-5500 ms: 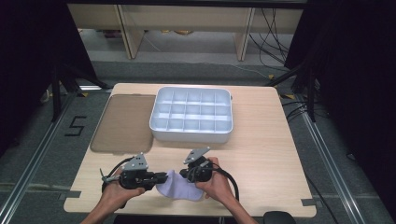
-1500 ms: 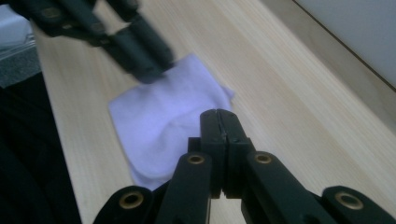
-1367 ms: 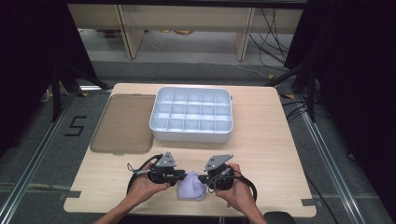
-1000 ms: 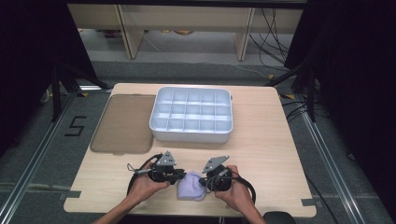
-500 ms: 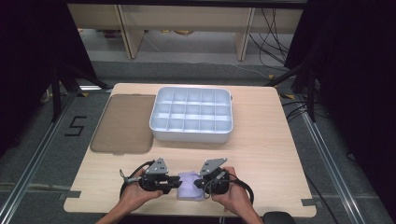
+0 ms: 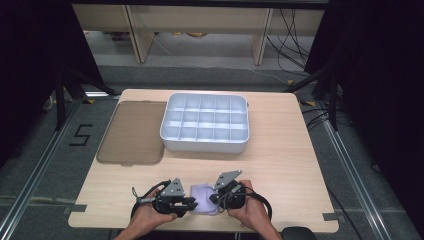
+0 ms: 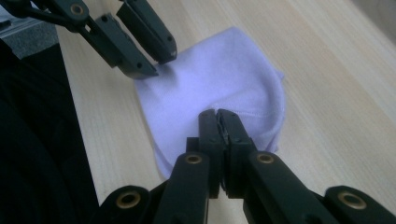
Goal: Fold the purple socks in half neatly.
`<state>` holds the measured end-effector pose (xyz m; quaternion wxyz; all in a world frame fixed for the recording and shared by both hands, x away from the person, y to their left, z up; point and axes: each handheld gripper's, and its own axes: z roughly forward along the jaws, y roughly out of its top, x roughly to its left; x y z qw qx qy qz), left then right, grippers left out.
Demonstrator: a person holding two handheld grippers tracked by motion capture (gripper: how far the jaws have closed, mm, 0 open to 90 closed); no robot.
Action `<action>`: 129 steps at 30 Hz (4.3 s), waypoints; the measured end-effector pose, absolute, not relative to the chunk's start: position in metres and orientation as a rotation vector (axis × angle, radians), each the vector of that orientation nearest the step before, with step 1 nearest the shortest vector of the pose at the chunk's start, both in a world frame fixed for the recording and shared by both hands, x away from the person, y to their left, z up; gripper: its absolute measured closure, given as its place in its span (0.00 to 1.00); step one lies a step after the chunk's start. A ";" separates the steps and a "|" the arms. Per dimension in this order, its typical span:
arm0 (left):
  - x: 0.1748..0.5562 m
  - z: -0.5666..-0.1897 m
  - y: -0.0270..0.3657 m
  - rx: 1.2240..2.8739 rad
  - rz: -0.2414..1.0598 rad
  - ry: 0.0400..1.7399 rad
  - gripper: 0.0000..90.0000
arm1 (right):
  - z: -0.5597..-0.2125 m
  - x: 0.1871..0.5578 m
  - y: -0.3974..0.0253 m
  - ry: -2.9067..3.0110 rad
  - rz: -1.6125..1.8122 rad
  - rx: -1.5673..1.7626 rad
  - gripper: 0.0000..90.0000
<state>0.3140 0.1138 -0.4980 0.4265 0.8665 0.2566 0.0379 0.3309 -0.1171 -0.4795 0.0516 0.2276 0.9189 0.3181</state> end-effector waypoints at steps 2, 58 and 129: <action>0.314 -0.497 0.118 2.151 0.095 0.675 0.81 | -0.476 0.329 -0.117 2.801 0.978 0.684 0.99; 0.329 -0.504 0.134 2.120 0.099 0.805 0.93 | -0.495 0.323 -0.074 2.798 1.061 0.643 0.98; 0.319 -0.496 0.085 2.221 0.177 0.568 0.90 | -0.495 0.350 -0.108 2.785 1.010 0.824 0.99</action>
